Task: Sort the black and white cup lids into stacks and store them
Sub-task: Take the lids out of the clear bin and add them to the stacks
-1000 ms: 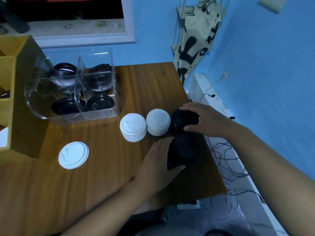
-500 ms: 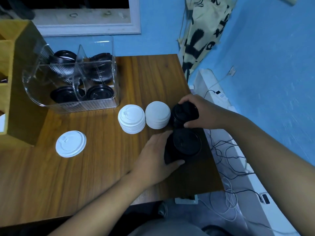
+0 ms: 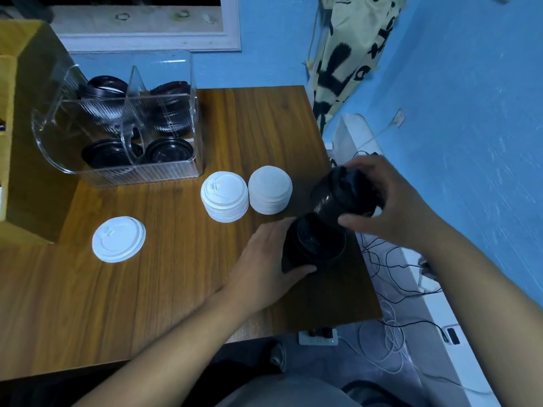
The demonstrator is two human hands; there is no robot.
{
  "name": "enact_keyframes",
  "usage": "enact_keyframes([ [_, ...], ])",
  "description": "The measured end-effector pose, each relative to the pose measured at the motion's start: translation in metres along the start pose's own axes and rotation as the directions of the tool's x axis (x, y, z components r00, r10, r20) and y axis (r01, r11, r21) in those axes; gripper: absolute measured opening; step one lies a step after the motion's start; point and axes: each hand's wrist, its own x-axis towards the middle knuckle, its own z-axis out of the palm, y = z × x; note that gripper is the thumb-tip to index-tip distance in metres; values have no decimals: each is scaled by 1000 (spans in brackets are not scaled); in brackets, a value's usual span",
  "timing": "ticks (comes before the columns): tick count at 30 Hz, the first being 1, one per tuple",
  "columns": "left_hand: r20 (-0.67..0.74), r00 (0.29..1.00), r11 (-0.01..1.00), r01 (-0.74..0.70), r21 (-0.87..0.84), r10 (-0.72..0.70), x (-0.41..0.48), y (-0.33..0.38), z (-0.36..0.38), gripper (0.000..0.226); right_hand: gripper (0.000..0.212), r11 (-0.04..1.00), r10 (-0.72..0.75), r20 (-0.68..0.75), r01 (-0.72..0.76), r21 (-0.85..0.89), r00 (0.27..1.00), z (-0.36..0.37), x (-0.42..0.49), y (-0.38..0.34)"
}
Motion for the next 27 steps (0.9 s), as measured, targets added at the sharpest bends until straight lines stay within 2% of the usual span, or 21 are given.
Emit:
enact_keyframes([
  [3, 2, 1000, 1000, 3, -5, -3, 0, 1, -1, 80, 80, 998, -13, 182, 24, -63, 983, 15, -21, -4],
  [7, -13, 1000, 1000, 6, -13, -6, 1, 3, -1, 80, 86, 987, -10, 208, 44, -157, 978, 27, -23, 2],
  [11, -20, 1000, 1000, -4, -18, 4, 1, 3, -1, 79, 83, 982, -19, 244, 64, -180, 969, 33, -20, 0],
  [16, -34, 999, 1000, -11, -24, 10, 1, 3, 0, 76, 65, 975, -22, 137, 52, -217, 990, 53, -22, -4],
  [24, -13, 1000, 1000, 6, -23, -6, 0, 0, 3, 83, 69, 920, -50, 94, 83, -383, 994, 65, -23, -4],
  [27, -20, 1000, 1000, 21, -20, -22, 6, 3, 8, 89, 68, 919, -60, 83, 88, -384, 995, 62, -21, -2],
])
